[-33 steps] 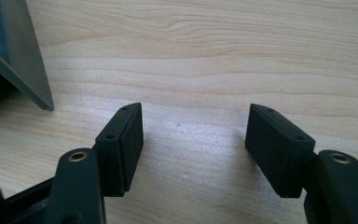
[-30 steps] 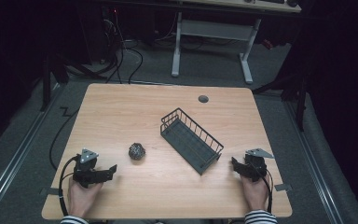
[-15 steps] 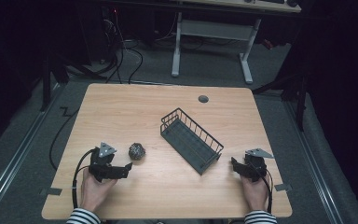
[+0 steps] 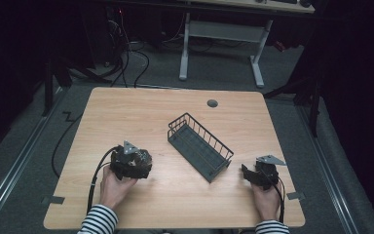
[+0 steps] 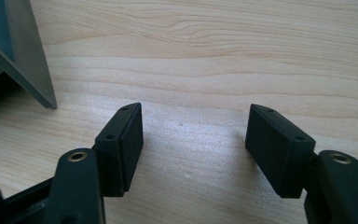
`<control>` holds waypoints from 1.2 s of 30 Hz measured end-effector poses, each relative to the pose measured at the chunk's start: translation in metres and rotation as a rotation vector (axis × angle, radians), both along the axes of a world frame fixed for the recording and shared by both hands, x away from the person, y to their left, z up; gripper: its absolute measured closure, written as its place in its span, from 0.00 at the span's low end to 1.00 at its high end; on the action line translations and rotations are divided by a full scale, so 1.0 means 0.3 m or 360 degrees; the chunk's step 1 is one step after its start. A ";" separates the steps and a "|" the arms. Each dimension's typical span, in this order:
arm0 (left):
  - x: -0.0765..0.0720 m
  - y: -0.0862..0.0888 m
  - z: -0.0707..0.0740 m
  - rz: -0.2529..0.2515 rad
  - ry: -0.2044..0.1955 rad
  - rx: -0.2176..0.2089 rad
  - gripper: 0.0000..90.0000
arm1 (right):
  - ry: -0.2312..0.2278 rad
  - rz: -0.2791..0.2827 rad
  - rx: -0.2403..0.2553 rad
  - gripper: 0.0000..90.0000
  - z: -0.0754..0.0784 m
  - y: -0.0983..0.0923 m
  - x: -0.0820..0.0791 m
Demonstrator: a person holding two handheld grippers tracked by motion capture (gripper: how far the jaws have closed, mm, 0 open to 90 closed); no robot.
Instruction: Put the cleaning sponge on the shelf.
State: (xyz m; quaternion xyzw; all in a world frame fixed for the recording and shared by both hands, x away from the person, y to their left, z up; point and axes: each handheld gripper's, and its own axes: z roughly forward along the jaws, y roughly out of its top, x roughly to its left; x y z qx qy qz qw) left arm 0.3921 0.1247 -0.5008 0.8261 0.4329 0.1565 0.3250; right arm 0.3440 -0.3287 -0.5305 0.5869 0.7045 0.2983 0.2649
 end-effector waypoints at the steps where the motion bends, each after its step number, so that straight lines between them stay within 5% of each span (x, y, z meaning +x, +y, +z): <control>1: 0.007 -0.007 -0.006 -0.0001 0.0000 0.0015 0.08 | -0.0001 0.0003 -0.0002 0.41 0.000 0.001 0.000; 9: 0.046 -0.013 -0.046 0.0006 0.0045 0.0017 0.19 | -0.0001 0.0010 -0.0009 0.41 0.000 0.004 -0.001; 18: 0.045 -0.010 -0.043 0.0006 0.0001 0.0005 0.43 | 0.0001 0.0017 -0.0003 0.41 0.000 0.002 0.000; 36: 0.014 0.013 0.016 -0.0035 0.0058 -0.0153 0.49 | 0.0003 0.0014 0.0000 0.40 0.000 0.001 0.000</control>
